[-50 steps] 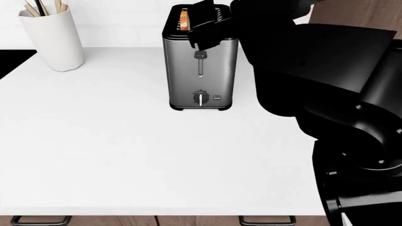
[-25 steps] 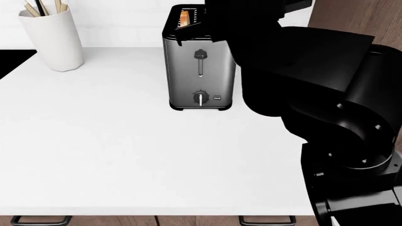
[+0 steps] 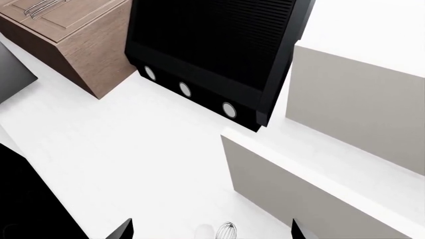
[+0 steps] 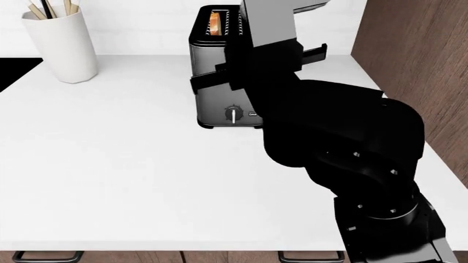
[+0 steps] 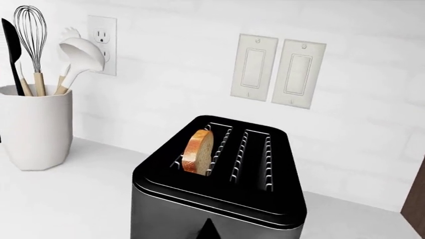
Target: Push down the lever of the toaster to turn it on.
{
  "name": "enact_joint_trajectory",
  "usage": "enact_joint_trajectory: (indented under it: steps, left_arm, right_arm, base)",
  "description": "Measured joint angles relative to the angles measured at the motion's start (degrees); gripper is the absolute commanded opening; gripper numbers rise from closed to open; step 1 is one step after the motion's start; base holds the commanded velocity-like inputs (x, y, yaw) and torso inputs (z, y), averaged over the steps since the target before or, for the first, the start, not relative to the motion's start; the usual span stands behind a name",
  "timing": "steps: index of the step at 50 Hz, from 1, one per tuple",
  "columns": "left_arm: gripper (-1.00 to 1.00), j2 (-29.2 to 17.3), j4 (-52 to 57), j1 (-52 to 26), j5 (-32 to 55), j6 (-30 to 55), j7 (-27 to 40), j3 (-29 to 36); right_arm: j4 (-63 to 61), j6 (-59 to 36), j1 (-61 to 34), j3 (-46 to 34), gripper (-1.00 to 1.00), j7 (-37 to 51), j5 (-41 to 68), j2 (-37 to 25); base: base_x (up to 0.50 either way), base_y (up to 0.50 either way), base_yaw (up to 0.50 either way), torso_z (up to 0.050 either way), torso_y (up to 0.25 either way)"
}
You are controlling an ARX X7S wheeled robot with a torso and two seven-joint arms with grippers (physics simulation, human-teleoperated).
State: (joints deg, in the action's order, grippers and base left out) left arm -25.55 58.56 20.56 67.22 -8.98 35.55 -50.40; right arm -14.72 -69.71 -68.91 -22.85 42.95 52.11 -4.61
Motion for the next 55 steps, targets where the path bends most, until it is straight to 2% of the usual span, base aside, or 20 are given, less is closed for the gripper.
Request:
enact_joint_trajectory:
  steps: [55]
  left_arm:
    - [1.00,-1.47,-0.04,1.34,-1.21,-2.50,1.13,1.80]
  right_arm:
    - [11.58,17.73,4.53,-6.47,-1.00,-4.49,-4.97,0.03]
  base:
    - [0.00,0.00,0.00,0.000,0.000]
